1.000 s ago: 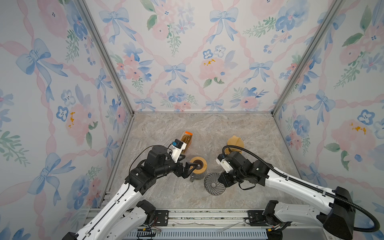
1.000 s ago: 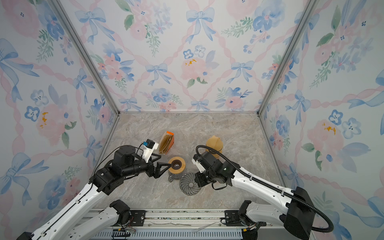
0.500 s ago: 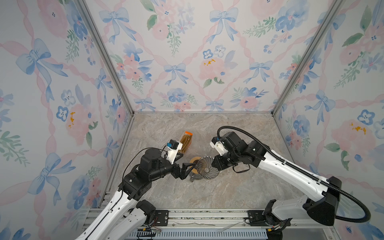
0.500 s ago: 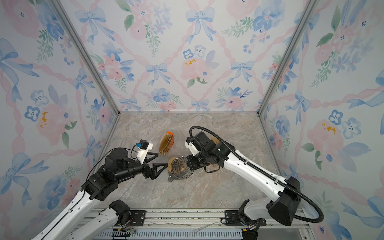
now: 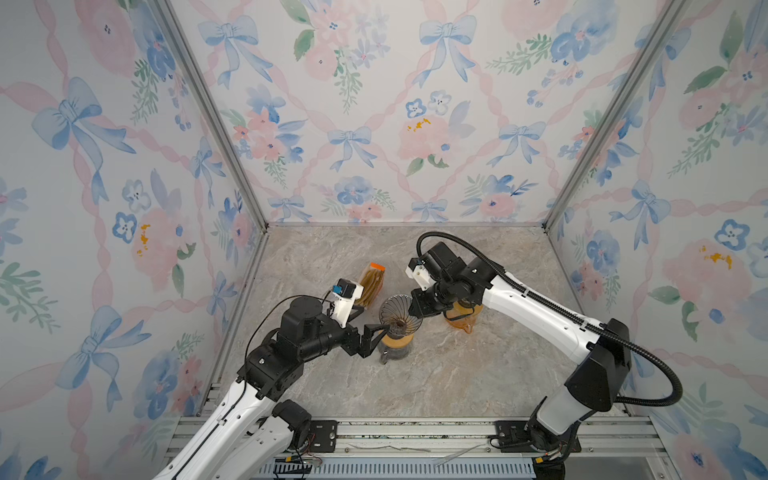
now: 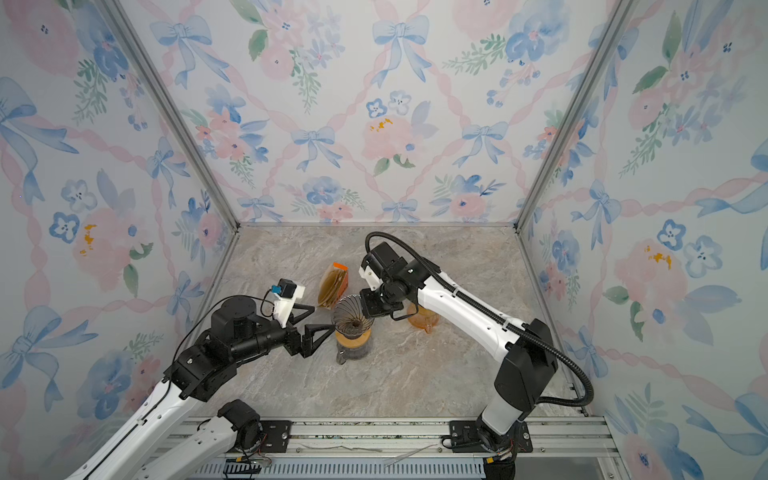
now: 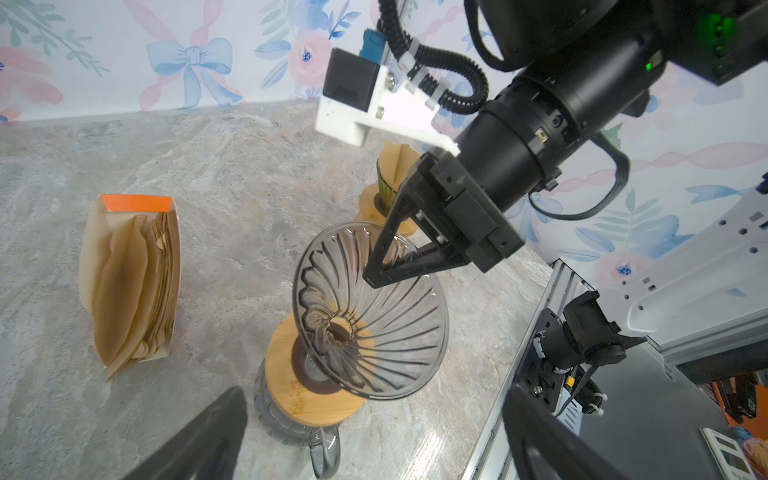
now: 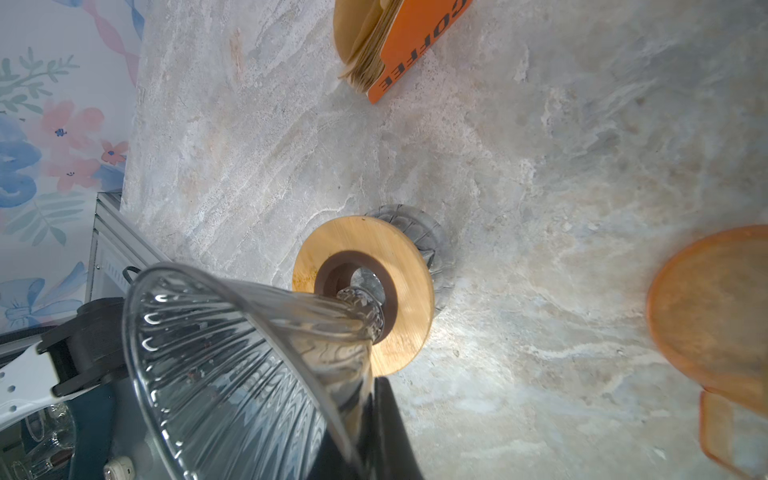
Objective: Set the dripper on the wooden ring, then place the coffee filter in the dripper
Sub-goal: 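Lower the glass dripper into the bamboo ring hole with the right gripper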
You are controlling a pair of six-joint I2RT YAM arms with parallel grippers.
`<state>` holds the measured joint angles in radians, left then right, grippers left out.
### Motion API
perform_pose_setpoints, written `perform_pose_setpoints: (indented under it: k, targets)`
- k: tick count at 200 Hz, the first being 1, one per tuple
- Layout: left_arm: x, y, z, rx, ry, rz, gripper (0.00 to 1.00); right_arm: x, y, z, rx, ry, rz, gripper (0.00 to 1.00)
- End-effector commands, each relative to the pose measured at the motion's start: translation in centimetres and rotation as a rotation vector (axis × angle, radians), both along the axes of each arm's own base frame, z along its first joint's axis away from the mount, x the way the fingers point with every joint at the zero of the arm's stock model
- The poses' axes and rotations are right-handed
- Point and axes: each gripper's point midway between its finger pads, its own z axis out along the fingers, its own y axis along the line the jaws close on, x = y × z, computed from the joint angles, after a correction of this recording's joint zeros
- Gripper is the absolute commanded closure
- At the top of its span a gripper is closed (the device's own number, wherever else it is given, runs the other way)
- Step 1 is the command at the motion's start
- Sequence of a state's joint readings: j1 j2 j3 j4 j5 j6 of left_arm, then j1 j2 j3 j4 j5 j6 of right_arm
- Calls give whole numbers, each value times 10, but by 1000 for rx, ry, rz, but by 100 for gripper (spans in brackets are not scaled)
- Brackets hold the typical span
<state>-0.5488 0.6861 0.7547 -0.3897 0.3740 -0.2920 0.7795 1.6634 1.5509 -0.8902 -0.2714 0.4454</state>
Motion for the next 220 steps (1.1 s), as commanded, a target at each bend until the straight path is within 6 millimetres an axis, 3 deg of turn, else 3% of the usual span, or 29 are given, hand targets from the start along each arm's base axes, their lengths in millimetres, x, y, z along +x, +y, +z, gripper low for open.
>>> perform_pose_setpoints:
  k: [1,72,220]
  targets:
    - [4,1,-3,-4,6,17,2,4,6,6,39,24,-6,92]
    - [6,-1,-7,3,20,11,2,4,14,-4,68,59,-4,92]
    - [-2,-10,-9,-11,42,-62,2,2,12,-28,35,97,-5,92]
